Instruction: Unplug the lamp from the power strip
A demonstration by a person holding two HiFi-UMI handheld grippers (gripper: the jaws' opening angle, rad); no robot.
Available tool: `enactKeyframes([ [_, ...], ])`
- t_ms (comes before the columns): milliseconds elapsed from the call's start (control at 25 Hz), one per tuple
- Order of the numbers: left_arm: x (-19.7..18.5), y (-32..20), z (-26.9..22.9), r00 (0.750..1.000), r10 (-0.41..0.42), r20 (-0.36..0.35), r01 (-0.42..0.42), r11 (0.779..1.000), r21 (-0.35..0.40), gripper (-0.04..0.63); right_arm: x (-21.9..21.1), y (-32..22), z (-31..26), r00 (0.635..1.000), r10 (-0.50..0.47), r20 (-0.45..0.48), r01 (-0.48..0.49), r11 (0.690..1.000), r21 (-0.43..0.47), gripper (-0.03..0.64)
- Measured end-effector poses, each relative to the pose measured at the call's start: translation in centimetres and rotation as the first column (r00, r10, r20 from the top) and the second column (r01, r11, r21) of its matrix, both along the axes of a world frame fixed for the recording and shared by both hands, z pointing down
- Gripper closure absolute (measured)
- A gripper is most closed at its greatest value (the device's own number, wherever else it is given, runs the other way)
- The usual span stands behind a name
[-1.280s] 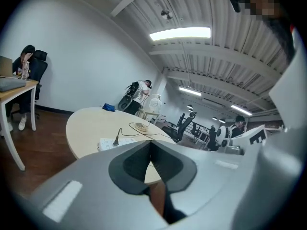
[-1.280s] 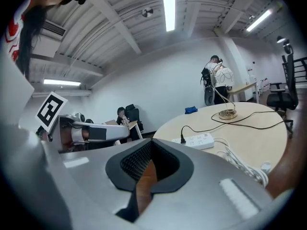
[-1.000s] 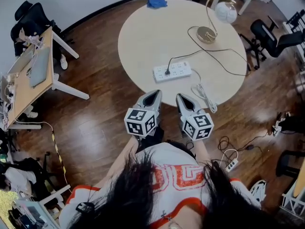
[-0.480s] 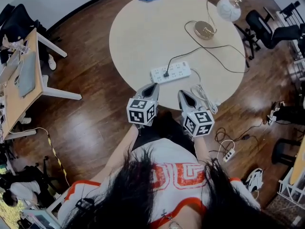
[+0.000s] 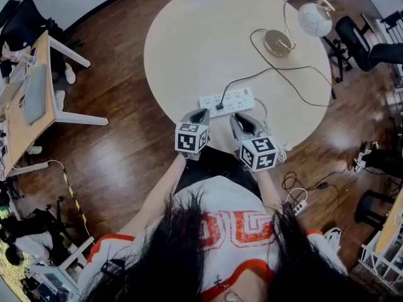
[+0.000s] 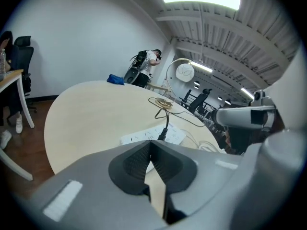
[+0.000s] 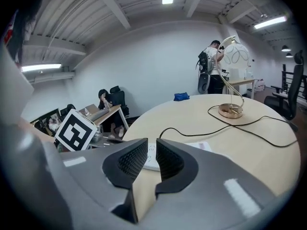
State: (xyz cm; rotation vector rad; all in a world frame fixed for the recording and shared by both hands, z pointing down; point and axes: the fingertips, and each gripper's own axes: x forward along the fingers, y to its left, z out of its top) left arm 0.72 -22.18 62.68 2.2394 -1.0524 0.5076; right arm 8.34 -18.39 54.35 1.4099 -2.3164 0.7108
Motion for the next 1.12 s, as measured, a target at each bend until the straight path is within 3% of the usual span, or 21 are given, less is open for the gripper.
enactKeyframes([
  [400,0.4,-1.1,3.0,0.996,-0.013,0.087,0.021,0.995,-0.095,0.595,-2.0,-3.3,4.5,0.984,-0.162,-0.08,0.154,0.983,-0.1,0.537],
  [680,0.3,-0.9,3.4,0.994,-0.001,0.106,0.013,0.993,-0.116,0.594,-3.6,-4.2,7.4,0.945,-0.277,-0.17,0.249,0.954,-0.169,0.491],
  [920,0.5,-0.8,3.1,0.985,0.002,0.174,0.017,0.994,-0.111,0.594,-4.5,-4.6,8.7,0.927,-0.319,-0.196,0.283,0.94,-0.192,0.511],
  [1120,0.1,-0.8,3.3,0.988,-0.02,0.151,0.042,0.989,-0.145,0.594,-4.8,-4.6,8.8,0.916,-0.349,-0.198,0.315,0.931,-0.184,0.531],
])
